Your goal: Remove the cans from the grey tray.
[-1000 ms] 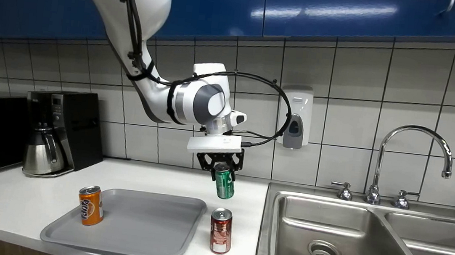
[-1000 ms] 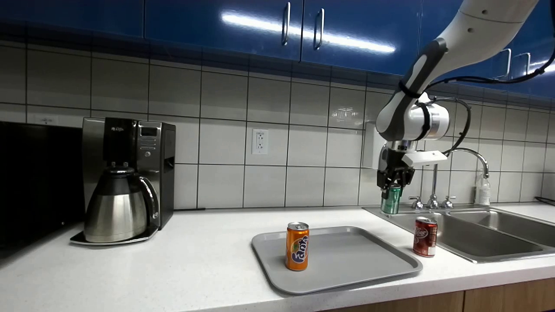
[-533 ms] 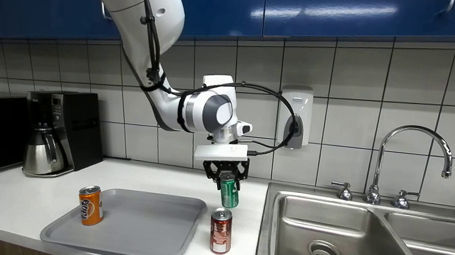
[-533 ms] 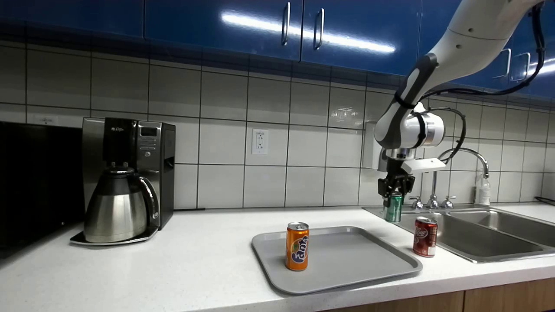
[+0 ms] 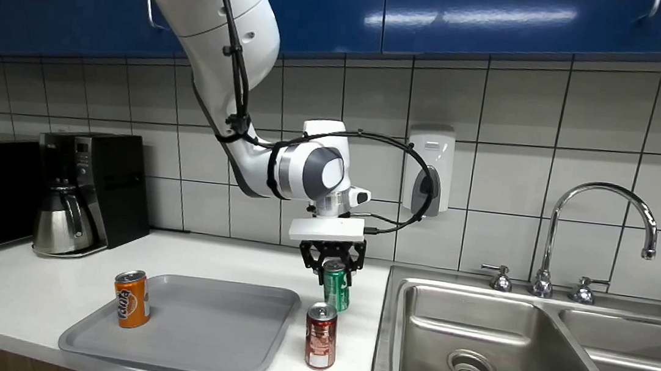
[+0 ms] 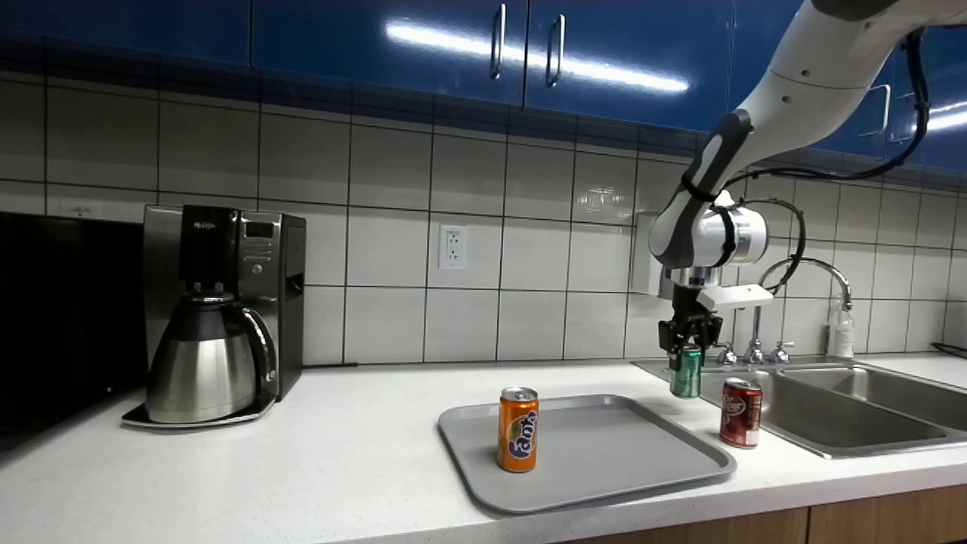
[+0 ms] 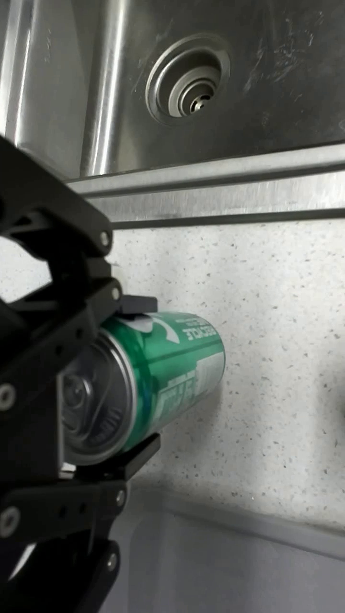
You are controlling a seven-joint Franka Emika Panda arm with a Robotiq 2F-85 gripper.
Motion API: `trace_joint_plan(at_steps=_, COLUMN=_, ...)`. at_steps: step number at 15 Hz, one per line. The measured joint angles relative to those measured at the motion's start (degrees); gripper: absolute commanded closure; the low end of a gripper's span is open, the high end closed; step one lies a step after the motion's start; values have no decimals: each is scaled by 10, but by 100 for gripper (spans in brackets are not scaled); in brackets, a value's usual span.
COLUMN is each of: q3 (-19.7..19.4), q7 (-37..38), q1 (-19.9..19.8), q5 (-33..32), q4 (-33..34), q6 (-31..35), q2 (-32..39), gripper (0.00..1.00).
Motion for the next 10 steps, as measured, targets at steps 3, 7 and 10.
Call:
trace_joint_plan(at_steps=3, q3=0, q7=0, q1=-1, q5=0, q4=8, q6=-5, q2=11, gripper=62)
trace_joint_plan(at_steps=7, q3=0, q7=0, q1=-3, q5=0, q4=19, q6=-10, q2=25, gripper=62)
trace_joint_plan(at_steps=10, q3=0, q7=0, q1=-4, q5=0, q4=26, q6=-12, q2=34, gripper=62)
